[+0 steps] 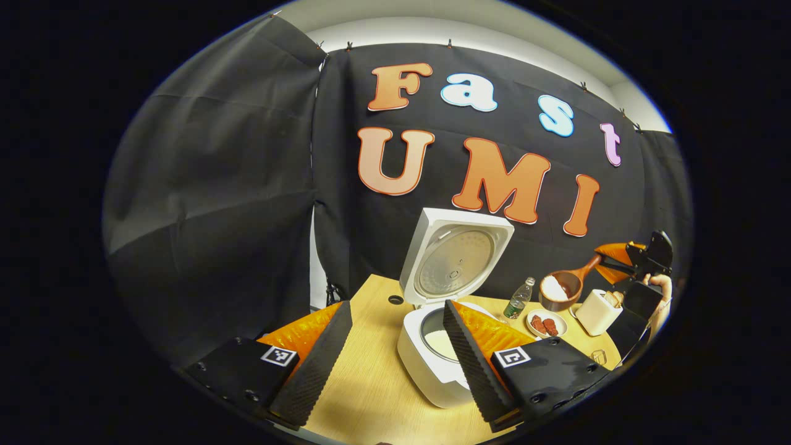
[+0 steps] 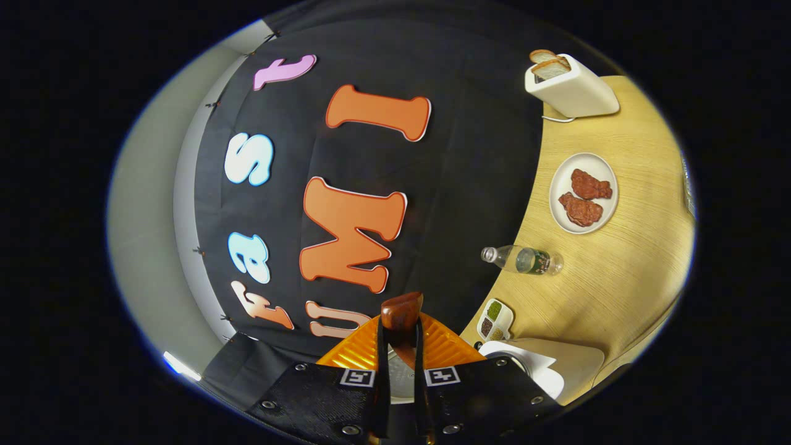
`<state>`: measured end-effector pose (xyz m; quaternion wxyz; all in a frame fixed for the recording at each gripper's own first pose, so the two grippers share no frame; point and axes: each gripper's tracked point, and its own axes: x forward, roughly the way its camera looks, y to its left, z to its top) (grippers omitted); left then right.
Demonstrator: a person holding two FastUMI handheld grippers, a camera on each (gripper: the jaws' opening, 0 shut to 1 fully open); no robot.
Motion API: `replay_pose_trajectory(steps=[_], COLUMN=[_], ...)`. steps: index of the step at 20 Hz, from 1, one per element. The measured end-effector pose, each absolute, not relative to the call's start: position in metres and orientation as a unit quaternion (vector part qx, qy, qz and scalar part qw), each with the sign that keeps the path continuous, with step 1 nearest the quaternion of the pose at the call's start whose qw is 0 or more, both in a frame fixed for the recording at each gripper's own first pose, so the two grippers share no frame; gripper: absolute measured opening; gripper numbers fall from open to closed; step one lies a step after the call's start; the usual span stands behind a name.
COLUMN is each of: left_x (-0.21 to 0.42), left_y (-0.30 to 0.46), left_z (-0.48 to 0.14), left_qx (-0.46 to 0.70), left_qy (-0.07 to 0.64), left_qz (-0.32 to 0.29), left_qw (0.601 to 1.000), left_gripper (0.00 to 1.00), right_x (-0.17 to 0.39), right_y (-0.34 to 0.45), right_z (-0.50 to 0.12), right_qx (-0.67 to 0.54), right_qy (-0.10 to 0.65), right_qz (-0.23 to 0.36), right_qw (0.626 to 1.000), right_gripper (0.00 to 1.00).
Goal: Close the left gripper, press the button to open the rice cooker; take a wooden spoon from the chopstick holder with the right hand, scoop a spoonful of rice and pour it into the rice cooker, then put the wooden spoon back into the chopstick holder.
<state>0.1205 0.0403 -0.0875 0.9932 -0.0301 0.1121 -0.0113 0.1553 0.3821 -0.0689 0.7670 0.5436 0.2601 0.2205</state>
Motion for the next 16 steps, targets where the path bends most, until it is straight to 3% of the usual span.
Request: replay_pose_trajectory(steps=[9,16], left_x=[0.130,0.130], left_y=[0.055,0.069], left_z=[-0.094,-0.102], left_qx=[-0.034,-0.033], left_qy=[0.122,0.125], left_qz=[0.003,0.017], left_qw=[0.992,0.991], left_gripper=[1.00,1.00], right_x=[0.173,0.167], right_y=[0.455,0.472], right_z=[-0.057,-0.051], right_qx=[0.412,0.373], right_qy=[0.228,0.209], right_qz=[0.254,0.270], right_qw=[0.845,0.863], right_gripper=[0.15,0.15])
